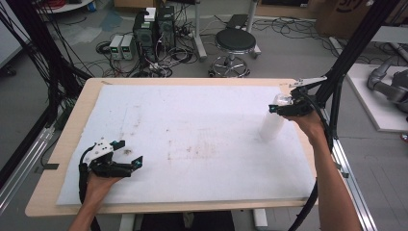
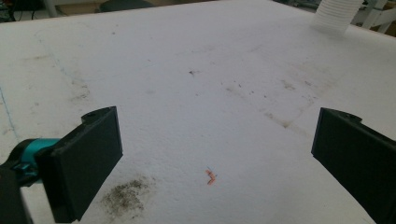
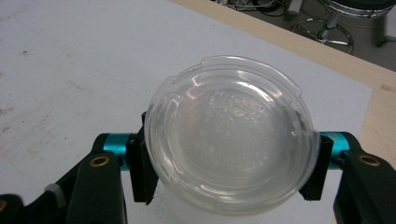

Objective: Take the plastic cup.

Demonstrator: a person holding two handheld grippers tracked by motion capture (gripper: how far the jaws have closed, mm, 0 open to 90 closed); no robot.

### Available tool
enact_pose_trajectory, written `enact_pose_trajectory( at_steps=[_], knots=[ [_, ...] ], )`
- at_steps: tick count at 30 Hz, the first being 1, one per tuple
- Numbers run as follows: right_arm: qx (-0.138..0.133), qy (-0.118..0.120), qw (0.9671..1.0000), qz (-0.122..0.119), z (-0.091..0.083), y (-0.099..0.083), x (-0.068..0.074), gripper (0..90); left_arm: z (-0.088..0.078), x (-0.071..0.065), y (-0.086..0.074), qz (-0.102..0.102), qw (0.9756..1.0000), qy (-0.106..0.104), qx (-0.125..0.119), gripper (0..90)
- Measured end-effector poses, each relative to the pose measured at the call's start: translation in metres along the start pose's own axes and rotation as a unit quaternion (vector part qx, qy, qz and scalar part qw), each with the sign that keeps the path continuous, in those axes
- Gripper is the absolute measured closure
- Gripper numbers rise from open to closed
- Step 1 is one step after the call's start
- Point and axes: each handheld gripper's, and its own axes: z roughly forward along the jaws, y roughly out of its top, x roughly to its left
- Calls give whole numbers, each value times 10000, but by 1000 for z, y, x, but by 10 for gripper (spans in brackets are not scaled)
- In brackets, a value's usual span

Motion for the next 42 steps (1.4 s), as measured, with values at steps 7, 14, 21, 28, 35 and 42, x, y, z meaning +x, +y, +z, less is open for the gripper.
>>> enact_pose_trajectory(
  at_steps=[7,14,21,28,35,42],
  knots=[
    [-103,6,9999,39,-5,2,0,375,1,0,0,-19,10000,1,33,17],
    [-152,-2,9999,33,-18,15,1,378,1,1,0,-41,10000,-8,32,17],
    [-341,-139,9993,-70,-48,41,2,390,1,1,0,-32,10000,-7,29,17],
    [-587,-272,9977,-198,-79,62,4,394,1,0,0,-27,10000,-3,26,17],
    [-702,-231,9971,-175,-91,64,9,395,1,0,0,-24,10000,1,7,17],
    [-865,50,9951,-479,-93,66,36,395,0,1,0,-61,10000,-29,-15,17]
  ],
)
